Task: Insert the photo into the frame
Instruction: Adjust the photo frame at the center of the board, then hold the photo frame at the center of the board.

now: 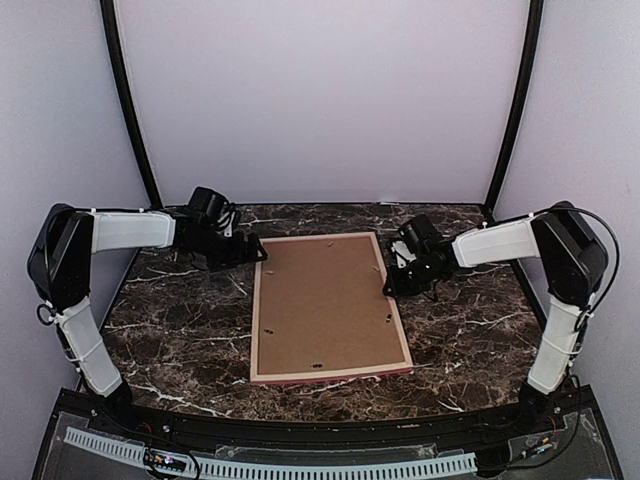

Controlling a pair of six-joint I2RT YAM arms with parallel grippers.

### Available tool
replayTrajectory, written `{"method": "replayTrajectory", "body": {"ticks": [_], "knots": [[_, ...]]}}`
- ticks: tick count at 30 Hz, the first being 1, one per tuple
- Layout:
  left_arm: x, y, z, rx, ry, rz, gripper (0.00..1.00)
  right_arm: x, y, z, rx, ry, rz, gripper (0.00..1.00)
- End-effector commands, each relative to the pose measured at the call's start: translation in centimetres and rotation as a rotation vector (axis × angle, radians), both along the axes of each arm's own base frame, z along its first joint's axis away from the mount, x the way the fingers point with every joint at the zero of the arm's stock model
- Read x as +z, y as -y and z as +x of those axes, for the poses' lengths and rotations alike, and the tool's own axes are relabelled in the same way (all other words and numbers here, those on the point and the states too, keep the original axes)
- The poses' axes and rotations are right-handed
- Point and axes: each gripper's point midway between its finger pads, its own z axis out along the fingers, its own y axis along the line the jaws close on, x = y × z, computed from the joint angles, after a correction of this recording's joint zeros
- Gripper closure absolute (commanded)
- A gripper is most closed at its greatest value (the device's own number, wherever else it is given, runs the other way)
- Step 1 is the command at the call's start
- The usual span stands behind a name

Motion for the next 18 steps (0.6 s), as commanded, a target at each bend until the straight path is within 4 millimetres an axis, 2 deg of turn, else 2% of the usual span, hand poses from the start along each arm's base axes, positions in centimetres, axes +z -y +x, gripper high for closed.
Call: {"method": "replayTrajectory", "body": {"ticks": [1, 5, 10, 11, 18], "knots": [[-1.0, 0.2, 0.3, -0.019, -0.007, 0.130, 0.01, -1.3, 2.0, -2.6, -0.052, -0.052, -0.033, 0.79], [-2.5, 1.1, 0.8, -0.031, -0.034, 0.146, 0.01, -1.4, 2.2, -3.6, -0.072, -0.055, -0.017, 0.82], [-3.1, 2.8, 1.4, -0.067, -0.043, 0.153, 0.01, -1.3, 2.1, -3.9, -0.085, -0.052, -0.005, 0.83], [-3.8, 2.9, 1.3, -0.068, -0.059, 0.171, 0.01, -1.3, 2.0, -3.9, -0.084, -0.052, -0.002, 0.83], [-5.3, 2.6, 2.0, -0.032, -0.082, 0.252, 0.06, -1.6, 1.7, -4.1, -0.073, -0.057, -0.004, 0.83]]}}
